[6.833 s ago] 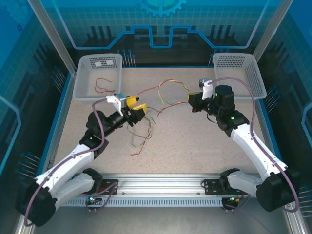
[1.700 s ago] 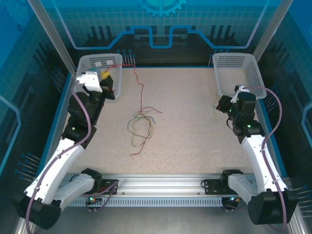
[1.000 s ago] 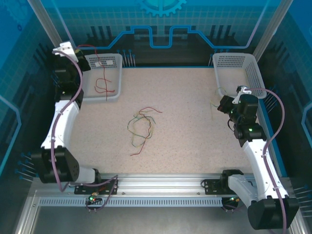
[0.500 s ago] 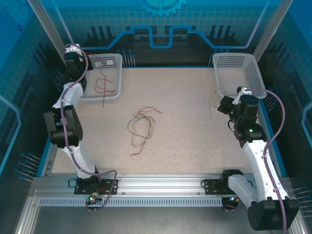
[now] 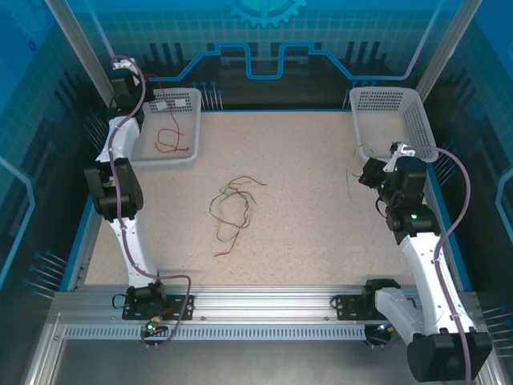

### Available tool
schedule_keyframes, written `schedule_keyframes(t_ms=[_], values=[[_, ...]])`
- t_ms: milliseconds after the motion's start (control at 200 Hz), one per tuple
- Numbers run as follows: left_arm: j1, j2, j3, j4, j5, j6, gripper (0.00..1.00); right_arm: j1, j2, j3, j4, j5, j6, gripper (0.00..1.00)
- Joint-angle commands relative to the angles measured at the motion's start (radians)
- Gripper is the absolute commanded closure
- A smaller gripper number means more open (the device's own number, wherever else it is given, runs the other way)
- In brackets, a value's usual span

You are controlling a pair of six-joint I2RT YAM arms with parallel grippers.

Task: Untangle the cables

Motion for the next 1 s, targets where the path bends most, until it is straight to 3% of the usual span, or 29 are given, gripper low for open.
schedule_keyframes(t_ms=[0,115,260,425,530,695,996], values=[[-0.012,-0.038,-0.09,0.019,-0.002,0.026,1.0,-0.015,-0.021,0.009,-0.009,0.007,-0.012,1.0],[-0.047,-0.108,-0.229,0.028,-0.053,0.018,1.0,-0.014,-0.034,-0.003,-0.004,0.009,-0.013,1.0],[-0.105,-0.124,-0.257,-0.152,-0.145,-0.018,1.0,-0.015,-0.032,-0.012,0.012,0.003,-0.009,1.0],[-0.127,-0.043,-0.146,-0.421,-0.15,-0.115,1.0,-0.016,-0.017,-0.011,0.027,-0.011,-0.006,1.0],[-0.126,0.023,-0.073,-0.504,-0.171,-0.131,1.0,-0.015,-0.014,-0.013,0.031,-0.017,-0.006,1.0],[-0.121,0.195,0.203,-0.74,-0.213,-0.145,1.0,-0.015,-0.022,-0.016,0.023,-0.015,-0.011,1.0],[-0.116,0.305,0.351,-0.842,-0.194,-0.158,1.0,-0.015,-0.048,-0.02,0.011,-0.011,-0.009,1.0]])
